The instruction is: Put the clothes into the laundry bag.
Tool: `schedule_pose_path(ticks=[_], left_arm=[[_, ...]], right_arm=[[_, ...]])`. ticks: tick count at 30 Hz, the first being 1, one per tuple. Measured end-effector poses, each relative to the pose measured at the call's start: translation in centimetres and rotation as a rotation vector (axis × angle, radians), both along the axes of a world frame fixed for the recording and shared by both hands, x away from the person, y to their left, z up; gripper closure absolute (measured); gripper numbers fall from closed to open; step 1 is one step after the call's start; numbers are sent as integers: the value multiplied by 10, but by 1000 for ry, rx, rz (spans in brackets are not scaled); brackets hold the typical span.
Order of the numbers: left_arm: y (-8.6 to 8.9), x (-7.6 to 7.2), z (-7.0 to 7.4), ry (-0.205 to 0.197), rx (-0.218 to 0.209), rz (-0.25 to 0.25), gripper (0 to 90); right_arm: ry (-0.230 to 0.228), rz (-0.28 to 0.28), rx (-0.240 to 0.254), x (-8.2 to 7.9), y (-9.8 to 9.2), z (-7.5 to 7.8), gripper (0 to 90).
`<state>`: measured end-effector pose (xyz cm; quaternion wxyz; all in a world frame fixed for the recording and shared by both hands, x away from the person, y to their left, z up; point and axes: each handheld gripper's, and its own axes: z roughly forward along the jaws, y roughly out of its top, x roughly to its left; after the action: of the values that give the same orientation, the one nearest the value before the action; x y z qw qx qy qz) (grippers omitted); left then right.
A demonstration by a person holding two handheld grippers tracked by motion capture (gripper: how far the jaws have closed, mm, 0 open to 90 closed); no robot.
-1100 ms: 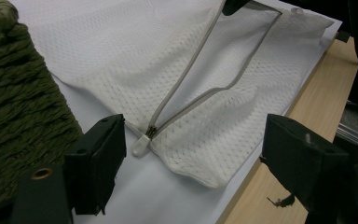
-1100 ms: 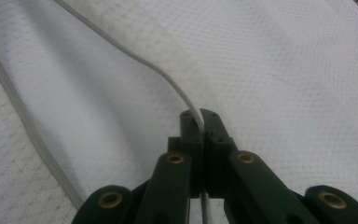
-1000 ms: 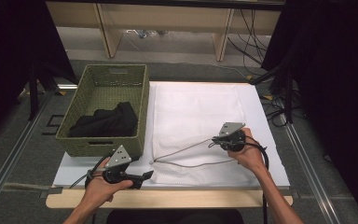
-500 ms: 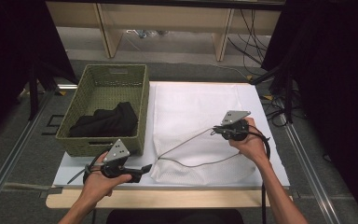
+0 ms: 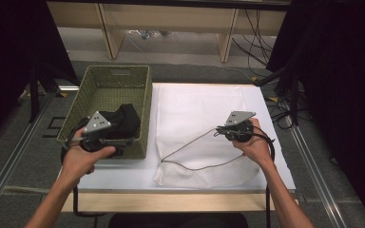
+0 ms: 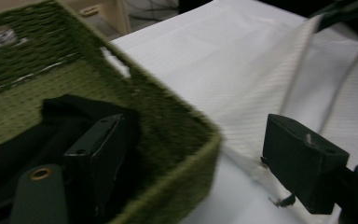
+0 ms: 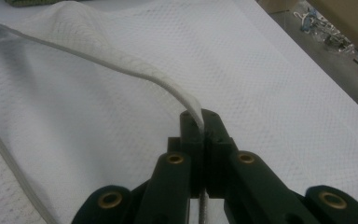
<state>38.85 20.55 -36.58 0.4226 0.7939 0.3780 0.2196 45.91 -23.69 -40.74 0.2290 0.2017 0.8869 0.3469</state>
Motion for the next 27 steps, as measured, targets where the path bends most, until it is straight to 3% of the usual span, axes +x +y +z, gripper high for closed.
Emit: schedule_pose_path(ticks=[1,3,4,5,7,9,11,12,13,14,15,17,18,20,22,23,25,27], left_arm=[[7,9,5,6,58,1,186],[17,22,11,3,126,31,196],[21,30,13,36,142,30,199],[25,38,12,66,104,37,208],[34,53,11,101,123,22,217],[40,66,5,135,139,39,216],[43,79,-5,186,125,34,215],[47,87,-8,211,158,18,211],[47,91,-12,199,140,35,211],[52,97,-12,208,173,25,210],[54,104,-16,212,146,52,204],[58,111,-18,255,163,43,184],[59,114,-21,281,191,14,182],[57,117,-24,294,231,-10,182],[54,122,-29,326,245,-39,182],[52,125,-31,350,272,-45,187],[50,129,-34,336,304,-59,183],[48,132,-36,337,278,-50,183]], right_arm=[[-10,4,0,0,0,0,893],[-8,7,1,0,0,1,893],[-9,7,1,0,0,1,893],[-7,10,-1,0,1,0,893],[7,6,-2,-1,2,-1,893],[-1,16,-8,0,2,-1,893],[2,16,-5,0,2,-1,892],[3,16,-3,0,1,-2,892],[3,16,-3,0,1,-2,892],[5,17,-5,0,1,-2,892],[10,12,-6,0,2,-3,892],[21,12,-8,0,1,-4,891],[20,14,-7,0,1,-4,891],[23,7,-5,0,0,-5,889],[18,8,-4,2,0,-5,889],[20,7,-6,2,0,-6,889],[10,20,-18,2,0,-6,888],[-9,23,-28,2,-1,-5,888]])
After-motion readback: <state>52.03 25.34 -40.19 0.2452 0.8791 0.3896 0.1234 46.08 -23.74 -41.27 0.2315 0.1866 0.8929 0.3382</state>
